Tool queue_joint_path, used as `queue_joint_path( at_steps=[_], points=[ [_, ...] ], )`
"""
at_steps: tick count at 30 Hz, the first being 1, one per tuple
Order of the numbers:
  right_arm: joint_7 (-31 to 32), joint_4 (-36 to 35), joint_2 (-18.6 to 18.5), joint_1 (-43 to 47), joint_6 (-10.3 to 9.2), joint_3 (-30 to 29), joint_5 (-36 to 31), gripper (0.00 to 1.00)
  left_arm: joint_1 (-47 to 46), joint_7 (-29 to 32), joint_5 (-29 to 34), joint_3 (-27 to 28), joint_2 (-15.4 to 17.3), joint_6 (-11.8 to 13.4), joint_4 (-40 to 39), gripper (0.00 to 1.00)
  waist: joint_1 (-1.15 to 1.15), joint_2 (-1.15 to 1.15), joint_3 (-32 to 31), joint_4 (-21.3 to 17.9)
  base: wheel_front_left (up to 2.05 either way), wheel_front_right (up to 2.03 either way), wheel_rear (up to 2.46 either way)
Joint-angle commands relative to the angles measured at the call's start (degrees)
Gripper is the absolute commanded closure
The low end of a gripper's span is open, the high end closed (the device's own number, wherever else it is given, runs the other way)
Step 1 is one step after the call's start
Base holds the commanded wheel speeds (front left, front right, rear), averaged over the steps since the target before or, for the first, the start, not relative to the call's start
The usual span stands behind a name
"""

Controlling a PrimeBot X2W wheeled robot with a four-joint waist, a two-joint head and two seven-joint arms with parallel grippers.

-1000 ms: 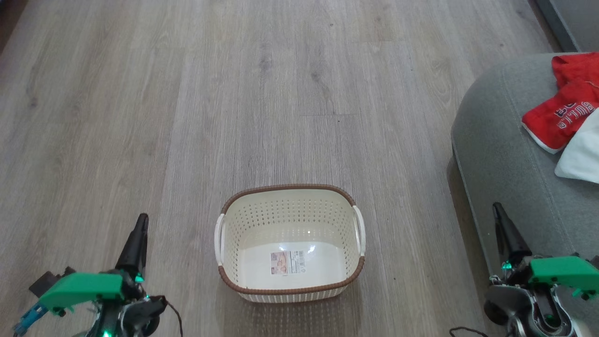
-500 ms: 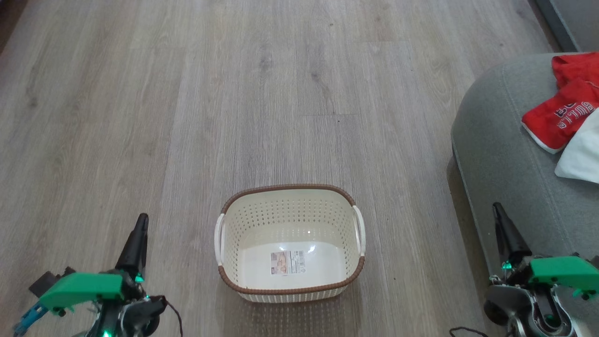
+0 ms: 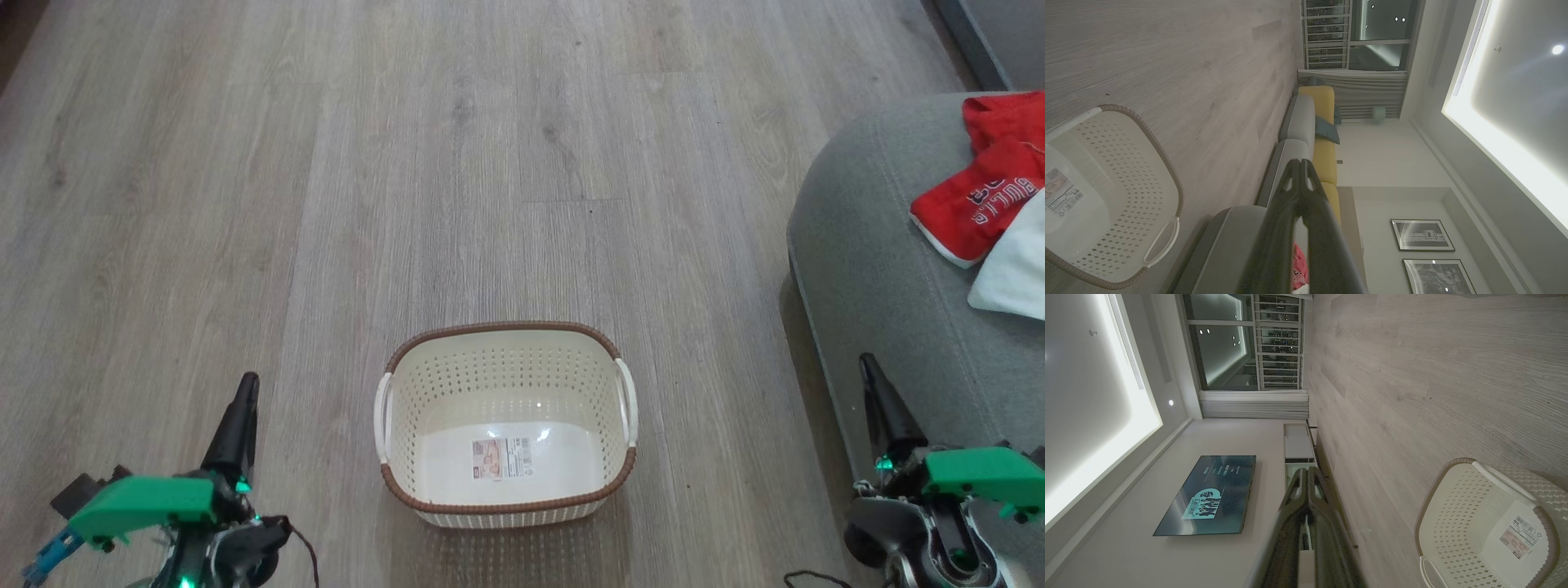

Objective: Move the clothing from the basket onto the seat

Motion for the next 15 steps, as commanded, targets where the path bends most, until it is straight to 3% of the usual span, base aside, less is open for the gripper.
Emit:
queue_joint_path(
  at_steps=[1, 15],
  points=[
    [0.34, -2.23, -0.19, -3.2, -0.01, 0.98, 0.33, 1.0, -2.82, 0.43, -0.39, 1.98, 0.43, -0.53, -1.99, 1.0, 0.0, 0.0, 0.0, 0.0, 0.0, 0.0, 0.0],
    [0.34, -2.23, -0.19, -3.2, -0.01, 0.98, 0.33, 1.0, -2.81, 0.42, -0.4, 1.98, 0.43, -0.53, -1.99, 1.0, 0.0, 0.0, 0.0, 0.0, 0.0, 0.0, 0.0]
  ],
)
